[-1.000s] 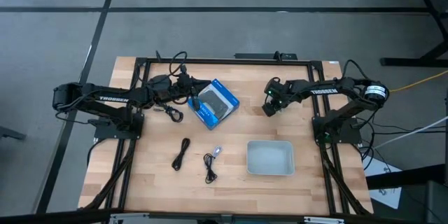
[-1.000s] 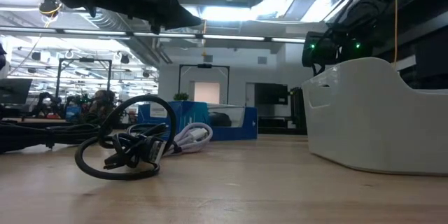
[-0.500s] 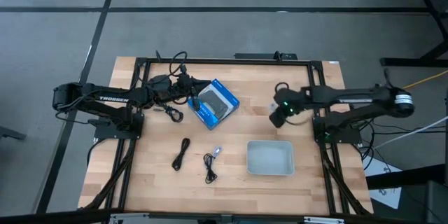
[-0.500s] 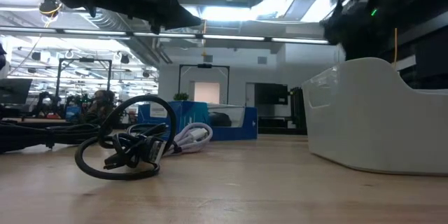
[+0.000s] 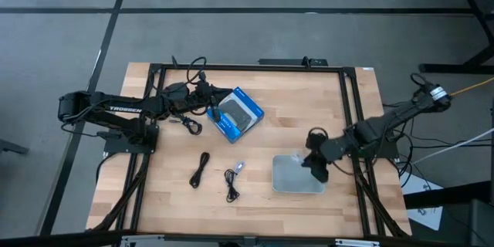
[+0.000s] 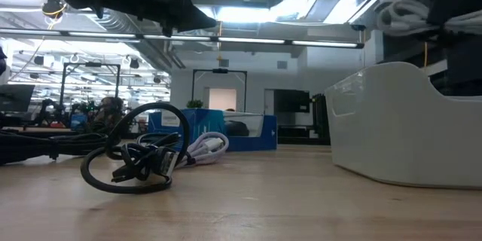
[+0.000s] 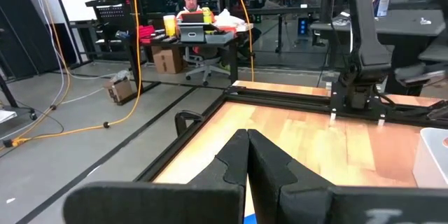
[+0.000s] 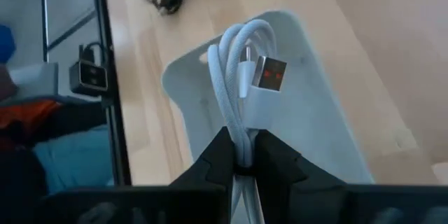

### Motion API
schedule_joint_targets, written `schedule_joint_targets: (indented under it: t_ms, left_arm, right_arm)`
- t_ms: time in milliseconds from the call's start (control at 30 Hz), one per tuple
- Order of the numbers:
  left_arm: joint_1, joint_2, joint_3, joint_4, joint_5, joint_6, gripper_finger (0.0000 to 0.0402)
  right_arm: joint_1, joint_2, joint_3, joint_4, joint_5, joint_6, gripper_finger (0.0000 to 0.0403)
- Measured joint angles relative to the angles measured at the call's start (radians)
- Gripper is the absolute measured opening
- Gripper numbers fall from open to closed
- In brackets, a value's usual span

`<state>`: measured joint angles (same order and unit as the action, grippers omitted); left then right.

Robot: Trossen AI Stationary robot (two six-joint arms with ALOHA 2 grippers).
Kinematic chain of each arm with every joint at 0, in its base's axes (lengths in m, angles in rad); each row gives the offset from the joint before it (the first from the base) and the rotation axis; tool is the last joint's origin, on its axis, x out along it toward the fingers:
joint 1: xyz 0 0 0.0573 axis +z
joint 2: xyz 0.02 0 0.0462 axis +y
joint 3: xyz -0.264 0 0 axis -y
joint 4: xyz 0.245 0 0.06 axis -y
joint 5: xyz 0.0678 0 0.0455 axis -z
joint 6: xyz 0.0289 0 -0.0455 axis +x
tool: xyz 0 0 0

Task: Pick and place USB-C Cables
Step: Put the top white usb cable into the gray bin

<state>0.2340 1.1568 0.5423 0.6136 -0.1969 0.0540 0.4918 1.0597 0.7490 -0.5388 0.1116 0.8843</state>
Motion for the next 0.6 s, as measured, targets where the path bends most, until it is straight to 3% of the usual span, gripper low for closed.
schedule_joint_targets:
  t_ms: [367,600]
  left_arm:
    - [0.0,0.0,0.0,-0.001,0.0,0.0,0.0]
    - [0.0,0.0,0.0,-0.001,0.0,0.0,0.0]
  right_arm:
    - [0.055,0.15,0.0,0.014,0.028,-0.005,0.0045]
    - [0.054,0.212,0.0,0.02,0.026,-0.133,0.0047]
